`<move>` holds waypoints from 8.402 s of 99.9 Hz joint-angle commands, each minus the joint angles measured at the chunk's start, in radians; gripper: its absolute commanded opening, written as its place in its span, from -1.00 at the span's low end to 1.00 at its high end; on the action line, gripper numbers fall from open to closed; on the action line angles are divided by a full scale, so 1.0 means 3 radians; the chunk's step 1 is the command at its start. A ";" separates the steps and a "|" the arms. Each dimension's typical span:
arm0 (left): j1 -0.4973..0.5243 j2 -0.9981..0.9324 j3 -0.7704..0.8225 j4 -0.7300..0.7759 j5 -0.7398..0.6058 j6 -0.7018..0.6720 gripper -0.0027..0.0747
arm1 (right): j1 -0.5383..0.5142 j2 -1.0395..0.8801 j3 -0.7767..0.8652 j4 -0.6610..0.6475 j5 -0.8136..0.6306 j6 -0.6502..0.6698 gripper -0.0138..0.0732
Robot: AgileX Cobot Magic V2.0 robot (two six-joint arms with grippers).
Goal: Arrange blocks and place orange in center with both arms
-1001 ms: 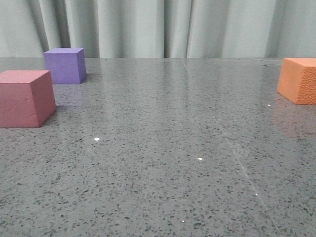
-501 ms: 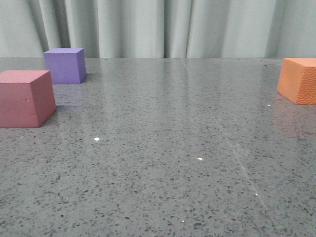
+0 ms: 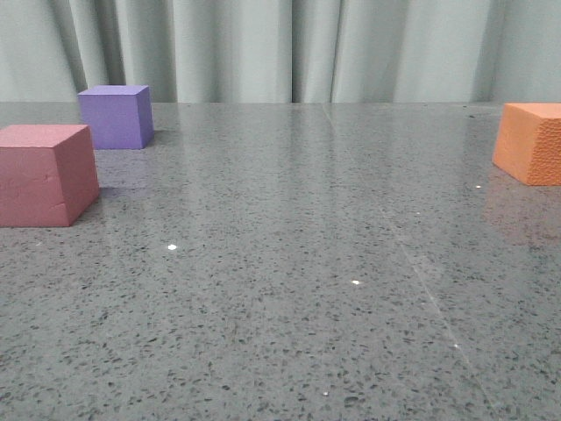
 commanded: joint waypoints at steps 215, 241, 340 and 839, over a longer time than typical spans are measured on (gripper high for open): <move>0.0011 -0.0108 0.0188 -0.0022 -0.0253 -0.0029 -0.98 | 0.0457 0.3330 -0.2692 0.0253 0.0451 -0.0069 -0.26; 0.0011 -0.0108 0.0188 -0.0022 -0.0253 -0.0029 -0.98 | 0.1213 0.3596 -0.3153 0.0253 0.0296 0.0408 -0.26; 0.0011 -0.0108 0.0188 -0.0022 -0.0253 -0.0029 -0.98 | 0.1843 0.4583 -0.3892 -0.0202 0.0336 0.1334 0.16; 0.0011 -0.0108 0.0188 -0.0022 -0.0253 -0.0029 -0.98 | 0.0040 -0.2128 0.2425 0.0249 -0.2530 -0.0311 -0.84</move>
